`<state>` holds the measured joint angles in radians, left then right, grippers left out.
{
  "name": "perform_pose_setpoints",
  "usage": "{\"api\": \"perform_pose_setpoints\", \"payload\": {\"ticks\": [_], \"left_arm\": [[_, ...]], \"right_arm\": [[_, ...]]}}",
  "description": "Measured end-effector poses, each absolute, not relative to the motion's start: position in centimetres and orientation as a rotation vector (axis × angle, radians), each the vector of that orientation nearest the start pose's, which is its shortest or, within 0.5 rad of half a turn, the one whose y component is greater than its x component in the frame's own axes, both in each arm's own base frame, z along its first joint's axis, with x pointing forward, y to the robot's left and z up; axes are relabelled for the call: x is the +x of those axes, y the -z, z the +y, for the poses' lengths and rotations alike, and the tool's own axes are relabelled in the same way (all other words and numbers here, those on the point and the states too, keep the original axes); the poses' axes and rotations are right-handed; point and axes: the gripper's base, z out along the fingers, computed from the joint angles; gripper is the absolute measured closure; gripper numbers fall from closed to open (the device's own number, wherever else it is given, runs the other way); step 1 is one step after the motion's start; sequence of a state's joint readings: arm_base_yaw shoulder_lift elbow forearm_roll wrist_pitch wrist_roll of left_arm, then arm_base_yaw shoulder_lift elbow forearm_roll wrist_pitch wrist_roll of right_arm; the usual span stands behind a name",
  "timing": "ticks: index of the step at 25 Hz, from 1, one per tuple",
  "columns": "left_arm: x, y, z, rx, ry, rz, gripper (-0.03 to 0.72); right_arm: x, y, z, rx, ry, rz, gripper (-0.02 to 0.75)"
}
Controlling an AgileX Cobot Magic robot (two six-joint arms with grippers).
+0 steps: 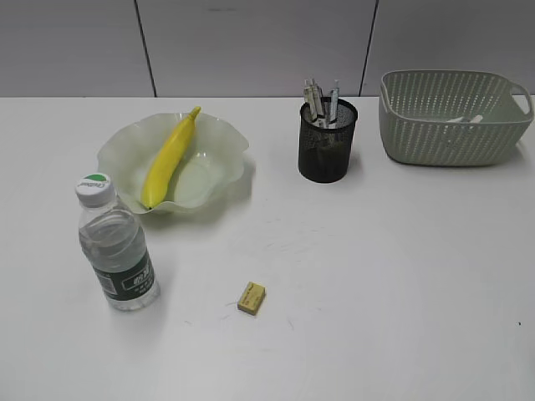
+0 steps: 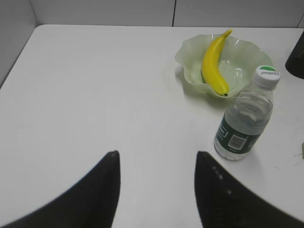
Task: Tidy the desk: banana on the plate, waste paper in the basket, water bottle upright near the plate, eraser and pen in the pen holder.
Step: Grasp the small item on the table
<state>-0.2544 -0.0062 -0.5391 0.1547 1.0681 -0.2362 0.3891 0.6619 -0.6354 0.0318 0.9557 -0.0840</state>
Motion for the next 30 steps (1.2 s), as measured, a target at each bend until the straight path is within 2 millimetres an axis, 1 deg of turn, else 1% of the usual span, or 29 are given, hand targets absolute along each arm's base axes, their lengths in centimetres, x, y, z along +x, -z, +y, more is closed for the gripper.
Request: {"api": "perform_pose_setpoints", "payload": {"ticks": [4, 7, 10, 12, 16, 18, 20, 22, 24, 26, 28, 30], "left_arm": [[-0.8, -28.8, 1.5, 0.006, 0.132, 1.999, 0.307], [-0.8, -28.8, 1.5, 0.006, 0.132, 1.999, 0.308], [-0.8, -28.8, 1.5, 0.006, 0.132, 1.999, 0.314], [-0.8, -28.8, 1.5, 0.006, 0.132, 1.999, 0.319], [-0.8, -28.8, 1.4, 0.008, 0.147, 1.999, 0.326], [-0.3, -29.4, 1.1, 0.025, 0.163, 1.994, 0.326], [0.8, -30.4, 0.3, 0.1, 0.184, 1.969, 0.326], [2.6, -31.3, -0.7, 0.19, 0.218, 1.948, 0.328], [5.1, -32.0, -2.2, 0.302, 0.269, 1.922, 0.336], [7.5, -32.5, -3.9, 0.389, 0.362, 1.892, 0.353], [9.9, -32.6, -5.3, 0.497, 0.406, 1.898, 0.366], [12.1, -33.3, -6.4, 0.553, 0.46, 1.904, 0.37]], "right_arm": [[5.2, -30.2, 2.4, -0.49, -0.215, 2.245, 0.356], [2.6, -29.7, 1.2, -0.462, -0.221, 2.128, 0.356], [1.4, -28.5, 0.6, -0.447, -0.219, 2.085, 0.358], [0.9, -28.2, 0.4, -0.42, -0.227, 2.062, 0.36], [0.7, -28.2, 0.1, -0.393, -0.216, 2.054, 0.365], [0.7, -28.2, 0.1, -0.39, -0.217, 2.054, 0.365], [0.7, -28.2, 0.1, -0.39, -0.217, 2.055, 0.365], [0.7, -28.2, 0.1, -0.389, -0.216, 2.056, 0.365], [0.7, -28.2, 0.1, -0.382, -0.213, 2.057, 0.365], [0.7, -28.2, 0.1, -0.352, -0.203, 2.06, 0.365], [0.6, -28.2, 0.0, -0.306, -0.181, 2.06, 0.365], [0.5, -28.2, 0.1, -0.269, -0.165, 2.062, 0.365]]}}
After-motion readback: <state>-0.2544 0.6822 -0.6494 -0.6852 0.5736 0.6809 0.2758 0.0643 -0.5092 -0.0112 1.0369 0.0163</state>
